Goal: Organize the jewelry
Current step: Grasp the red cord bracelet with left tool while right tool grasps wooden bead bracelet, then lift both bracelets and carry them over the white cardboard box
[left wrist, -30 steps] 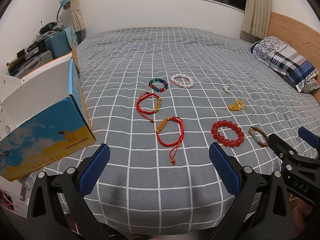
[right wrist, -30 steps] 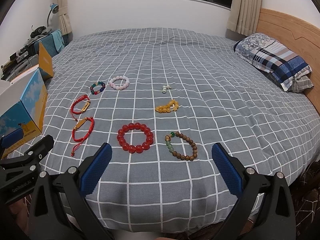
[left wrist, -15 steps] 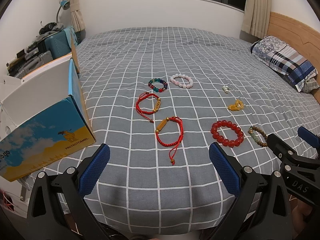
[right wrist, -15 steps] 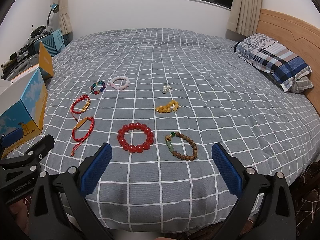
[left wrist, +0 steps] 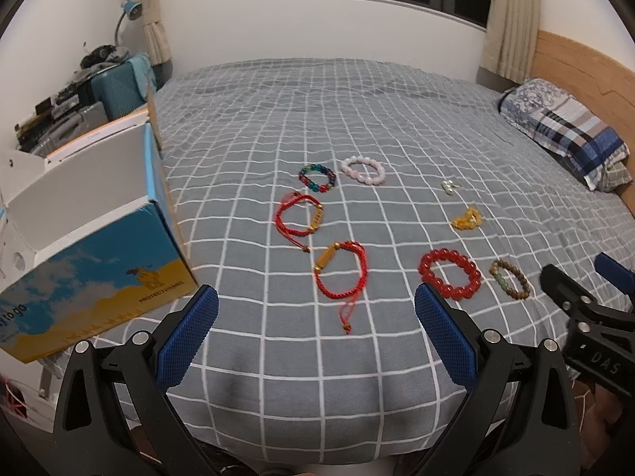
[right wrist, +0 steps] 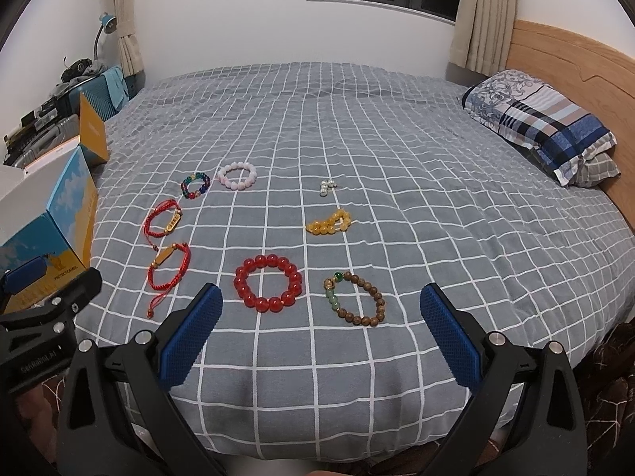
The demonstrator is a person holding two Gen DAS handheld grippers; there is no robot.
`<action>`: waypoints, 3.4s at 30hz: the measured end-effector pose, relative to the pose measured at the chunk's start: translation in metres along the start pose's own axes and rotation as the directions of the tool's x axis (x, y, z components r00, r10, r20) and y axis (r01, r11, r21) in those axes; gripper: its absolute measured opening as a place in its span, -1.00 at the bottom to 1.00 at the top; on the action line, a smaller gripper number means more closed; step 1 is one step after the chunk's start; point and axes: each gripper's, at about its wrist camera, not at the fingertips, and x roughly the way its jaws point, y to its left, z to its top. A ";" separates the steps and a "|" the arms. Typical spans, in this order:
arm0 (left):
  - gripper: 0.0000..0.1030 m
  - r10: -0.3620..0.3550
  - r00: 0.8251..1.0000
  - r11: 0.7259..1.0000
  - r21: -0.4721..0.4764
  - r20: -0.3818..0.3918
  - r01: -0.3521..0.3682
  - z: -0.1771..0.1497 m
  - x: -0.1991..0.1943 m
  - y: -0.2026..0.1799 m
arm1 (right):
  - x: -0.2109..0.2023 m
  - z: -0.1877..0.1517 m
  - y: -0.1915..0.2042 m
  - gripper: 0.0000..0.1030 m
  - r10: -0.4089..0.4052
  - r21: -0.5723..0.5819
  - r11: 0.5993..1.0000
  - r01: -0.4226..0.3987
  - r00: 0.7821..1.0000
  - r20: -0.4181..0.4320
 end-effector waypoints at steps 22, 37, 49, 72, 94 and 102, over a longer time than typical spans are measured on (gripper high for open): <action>0.89 -0.038 0.997 0.999 0.018 -0.072 0.040 0.089 0.054 0.000 | 0.056 0.059 -0.031 0.86 -0.062 0.044 0.997 0.068 0.989 -0.134; 0.89 0.013 0.976 0.997 0.075 -0.216 0.003 0.074 0.167 0.005 | 0.122 0.007 -0.047 0.85 -0.014 -0.074 0.997 -0.009 0.953 -0.304; 0.68 -0.018 0.962 0.997 0.073 -0.274 0.039 0.065 0.206 0.002 | 0.151 -0.009 -0.041 0.60 0.019 -0.087 0.994 -0.058 0.918 -0.397; -0.85 -0.053 0.947 0.997 0.041 -0.318 0.070 0.065 0.200 0.006 | 0.147 -0.004 -0.039 -0.82 0.007 -0.070 0.997 -0.036 0.924 -0.383; -0.85 -0.067 0.969 0.996 0.050 -0.238 0.081 0.076 0.171 0.003 | 0.129 0.006 -0.044 -0.86 0.016 -0.042 0.999 -0.029 0.958 -0.288; -0.85 -0.046 0.977 0.997 0.058 -0.208 0.059 0.076 0.158 -0.001 | 0.121 0.010 -0.042 -0.86 0.018 -0.041 0.999 -0.029 0.969 -0.246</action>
